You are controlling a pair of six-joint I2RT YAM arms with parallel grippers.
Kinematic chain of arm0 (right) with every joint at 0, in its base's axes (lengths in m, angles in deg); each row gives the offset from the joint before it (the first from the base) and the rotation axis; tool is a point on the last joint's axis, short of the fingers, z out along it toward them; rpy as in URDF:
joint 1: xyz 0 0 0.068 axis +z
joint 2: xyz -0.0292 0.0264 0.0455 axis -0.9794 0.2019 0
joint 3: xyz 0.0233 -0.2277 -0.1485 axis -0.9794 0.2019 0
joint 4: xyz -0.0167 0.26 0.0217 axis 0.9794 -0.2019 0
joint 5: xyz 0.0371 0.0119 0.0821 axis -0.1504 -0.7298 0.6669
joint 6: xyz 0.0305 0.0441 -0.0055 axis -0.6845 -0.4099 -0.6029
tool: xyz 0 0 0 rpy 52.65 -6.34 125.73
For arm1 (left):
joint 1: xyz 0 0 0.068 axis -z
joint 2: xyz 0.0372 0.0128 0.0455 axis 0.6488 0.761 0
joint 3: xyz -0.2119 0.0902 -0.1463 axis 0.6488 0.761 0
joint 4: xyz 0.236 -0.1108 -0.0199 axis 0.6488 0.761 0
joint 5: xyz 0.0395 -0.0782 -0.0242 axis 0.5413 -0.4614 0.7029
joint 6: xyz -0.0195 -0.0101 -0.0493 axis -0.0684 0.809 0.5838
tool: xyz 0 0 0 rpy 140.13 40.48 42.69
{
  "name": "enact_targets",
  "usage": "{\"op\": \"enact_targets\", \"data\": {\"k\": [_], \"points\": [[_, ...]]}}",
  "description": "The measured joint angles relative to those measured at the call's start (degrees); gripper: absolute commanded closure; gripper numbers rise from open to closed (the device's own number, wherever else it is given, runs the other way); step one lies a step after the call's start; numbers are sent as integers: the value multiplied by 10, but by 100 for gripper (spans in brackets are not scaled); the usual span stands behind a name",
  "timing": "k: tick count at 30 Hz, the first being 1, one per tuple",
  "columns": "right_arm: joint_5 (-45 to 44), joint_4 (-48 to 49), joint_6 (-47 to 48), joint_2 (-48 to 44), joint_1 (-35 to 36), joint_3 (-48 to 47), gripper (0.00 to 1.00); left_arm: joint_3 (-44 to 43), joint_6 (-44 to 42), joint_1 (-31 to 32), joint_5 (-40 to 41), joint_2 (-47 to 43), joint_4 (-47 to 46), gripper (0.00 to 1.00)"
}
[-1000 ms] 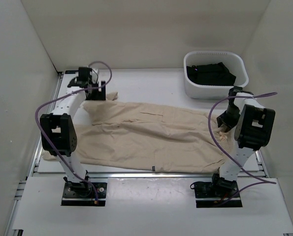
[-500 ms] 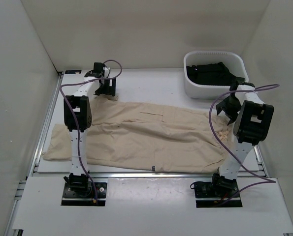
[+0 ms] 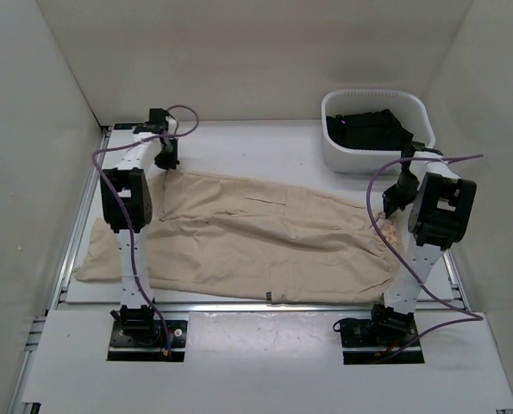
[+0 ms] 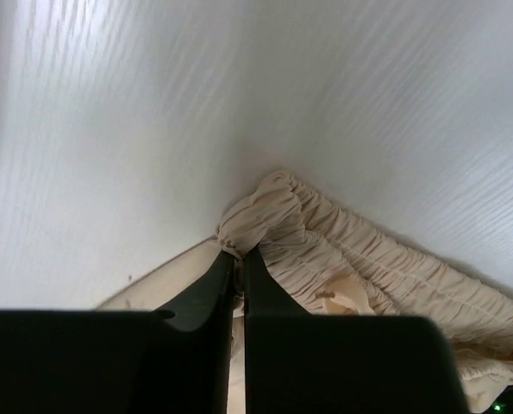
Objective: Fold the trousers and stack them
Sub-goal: Flatten the trousers out
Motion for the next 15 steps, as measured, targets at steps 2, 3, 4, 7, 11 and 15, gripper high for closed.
{"op": "enact_targets", "data": {"k": [2,3,4,7,11,15], "points": [[8,9,9,-15,0,16,100,-9,1,-31,4,-16,3,84],[13,12,11,-27,0,25,100,-10,2,-50,5,-32,7,82],[16,18,17,-45,4,39,100,-10,1,-72,11,-52,10,81],[16,23,36,-113,7,71,100,19,0,-139,26,-140,-1,72],[20,36,57,-222,11,104,100,134,1,-208,56,-305,-16,68],[34,50,77,-275,21,127,100,287,0,-202,68,-447,1,58]]}}
